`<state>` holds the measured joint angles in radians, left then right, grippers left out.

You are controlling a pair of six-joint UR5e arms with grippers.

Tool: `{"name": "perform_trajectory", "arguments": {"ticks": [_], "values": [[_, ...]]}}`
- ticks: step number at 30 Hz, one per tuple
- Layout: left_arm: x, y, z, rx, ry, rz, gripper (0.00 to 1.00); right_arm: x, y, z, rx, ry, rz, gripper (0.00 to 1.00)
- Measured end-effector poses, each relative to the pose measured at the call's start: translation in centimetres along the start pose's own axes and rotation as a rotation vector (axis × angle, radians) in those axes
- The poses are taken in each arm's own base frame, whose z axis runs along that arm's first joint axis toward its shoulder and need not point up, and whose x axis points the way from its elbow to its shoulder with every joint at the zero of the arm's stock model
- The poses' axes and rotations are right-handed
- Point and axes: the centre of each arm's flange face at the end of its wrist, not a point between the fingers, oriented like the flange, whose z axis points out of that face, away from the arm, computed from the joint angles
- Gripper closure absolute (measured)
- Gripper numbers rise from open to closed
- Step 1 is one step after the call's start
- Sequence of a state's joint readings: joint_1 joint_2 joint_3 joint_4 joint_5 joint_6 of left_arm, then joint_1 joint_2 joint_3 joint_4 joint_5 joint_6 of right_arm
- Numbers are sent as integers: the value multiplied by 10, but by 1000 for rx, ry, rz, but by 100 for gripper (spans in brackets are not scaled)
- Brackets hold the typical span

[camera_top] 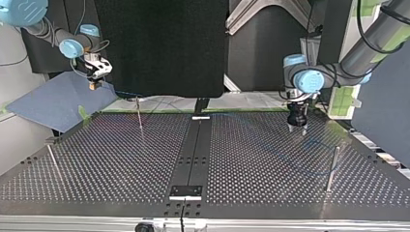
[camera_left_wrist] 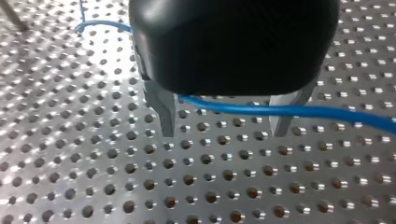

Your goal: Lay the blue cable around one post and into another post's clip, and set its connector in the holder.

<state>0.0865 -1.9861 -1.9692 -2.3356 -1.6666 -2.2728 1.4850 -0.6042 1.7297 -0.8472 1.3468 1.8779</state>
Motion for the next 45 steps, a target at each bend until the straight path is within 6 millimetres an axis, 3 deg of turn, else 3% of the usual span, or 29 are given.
{"name": "perform_trajectory", "arguments": {"ticks": [34, 45], "values": [[-39, 24, 23, 27, -180, -320, 0, -2, -6, 1, 14, 6, -4, 100], [-31, 41, 6, 32, -192, -426, 0, -3, -9, 1, 19, 5, -5, 100]]}}
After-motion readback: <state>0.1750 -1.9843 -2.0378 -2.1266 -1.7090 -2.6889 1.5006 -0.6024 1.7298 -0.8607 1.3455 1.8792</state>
